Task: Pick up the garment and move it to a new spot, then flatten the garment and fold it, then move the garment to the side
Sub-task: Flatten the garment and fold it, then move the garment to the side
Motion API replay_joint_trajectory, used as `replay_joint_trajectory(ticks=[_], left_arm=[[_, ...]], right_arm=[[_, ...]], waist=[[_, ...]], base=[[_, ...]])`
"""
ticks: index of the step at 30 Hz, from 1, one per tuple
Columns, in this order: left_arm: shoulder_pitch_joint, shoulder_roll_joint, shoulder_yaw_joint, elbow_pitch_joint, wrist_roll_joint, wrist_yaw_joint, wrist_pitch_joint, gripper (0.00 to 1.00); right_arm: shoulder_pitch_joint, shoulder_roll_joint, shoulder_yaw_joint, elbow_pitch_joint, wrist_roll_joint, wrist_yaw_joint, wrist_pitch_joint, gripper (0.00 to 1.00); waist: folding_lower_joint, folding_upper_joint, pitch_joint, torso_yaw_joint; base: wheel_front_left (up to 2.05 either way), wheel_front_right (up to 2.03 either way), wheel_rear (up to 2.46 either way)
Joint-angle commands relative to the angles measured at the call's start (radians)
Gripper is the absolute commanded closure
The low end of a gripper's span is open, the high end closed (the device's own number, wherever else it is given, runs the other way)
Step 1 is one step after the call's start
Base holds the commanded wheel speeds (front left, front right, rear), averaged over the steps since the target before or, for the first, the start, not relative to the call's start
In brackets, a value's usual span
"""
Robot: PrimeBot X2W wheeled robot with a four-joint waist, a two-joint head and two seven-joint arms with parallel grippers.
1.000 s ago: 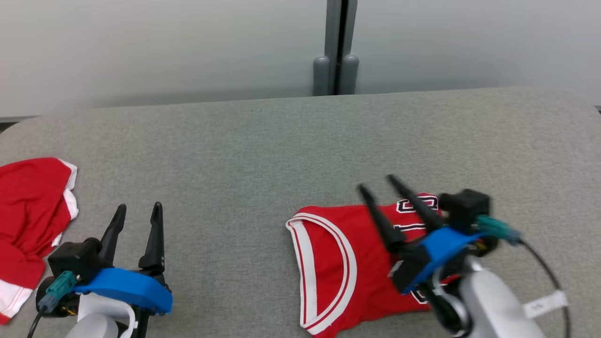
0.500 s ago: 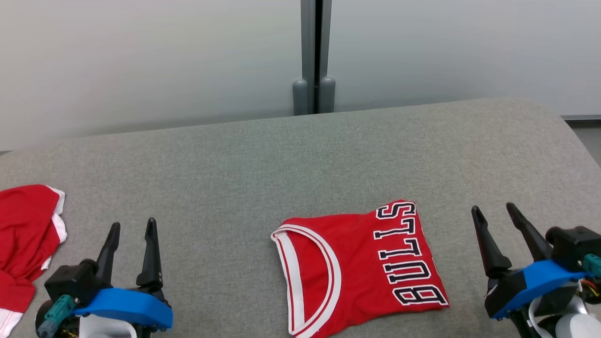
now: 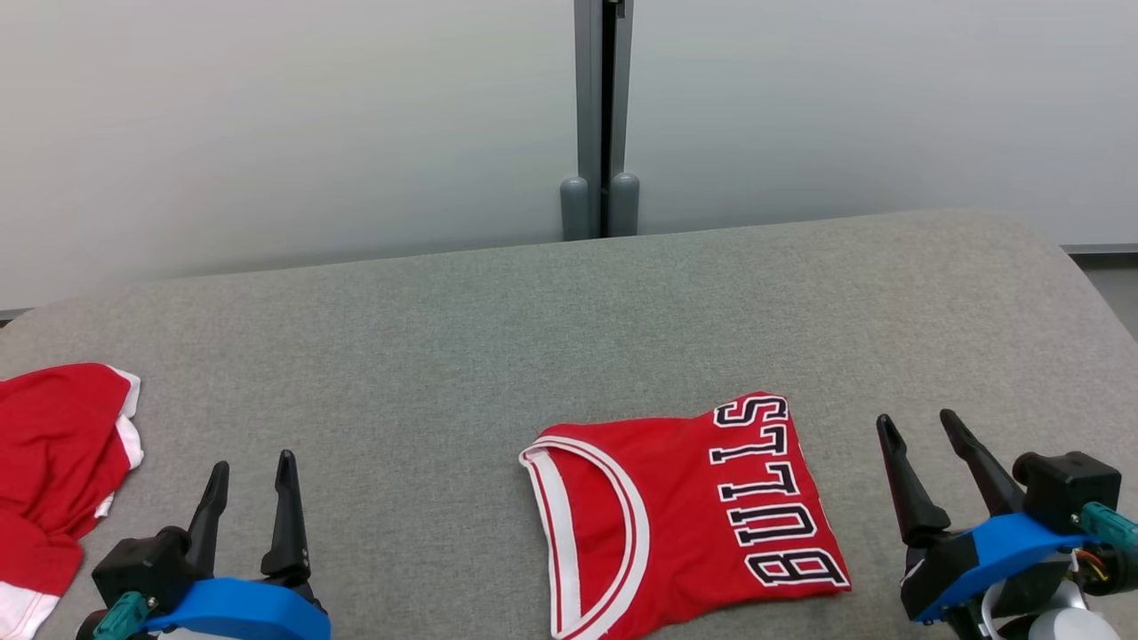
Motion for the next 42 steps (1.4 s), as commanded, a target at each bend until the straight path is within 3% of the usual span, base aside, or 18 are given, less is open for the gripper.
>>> replay_joint_trajectory(ticks=[1,21,24,31,37,42], left_arm=[[0.009,-0.002,0.002,0.003,0.005,-0.003,-0.004,0.0],[0.006,-0.004,-0.01,-0.004,0.005,0.007,0.001,0.0],[0.003,0.002,-0.006,-0.013,0.006,0.011,0.002,0.0],[-0.04,0.019,-0.012,-0.042,0.021,0.008,0.01,0.0],[-0.094,0.018,-0.027,-0.046,0.035,-0.006,0.018,0.0],[-0.12,0.012,-0.04,-0.039,0.044,-0.014,0.016,0.0]], right_arm=[[-0.014,-0.002,0.002,0.004,0.004,0.001,-0.007,0.0],[-0.033,0.008,0.019,0.03,0.026,0.001,0.037,0.0],[-0.051,0.009,0.051,0.055,0.039,0.001,0.146,0.0],[-0.157,0.041,0.006,0.151,-0.002,0.001,0.495,0.0],[-0.237,0.069,-0.045,0.259,-0.06,0.001,0.615,0.0],[-0.267,0.087,0.003,0.332,-0.039,0.002,0.681,0.0]], waist=[[0.0001,0.0,0.0,0.002],[0.0001,0.0,0.008,0.018],[0.0001,0.0,0.023,0.018],[0.0001,0.0,0.092,0.035],[0.0001,0.0,0.147,0.07],[0.0001,0.0,0.173,0.091]], base=[[0.0,0.0,0.0],[0.0,0.0,0.0],[0.0,0.0,0.0],[0.0,0.0,0.0],[0.0,0.0,0.0],[0.0,0.0,0.0]])
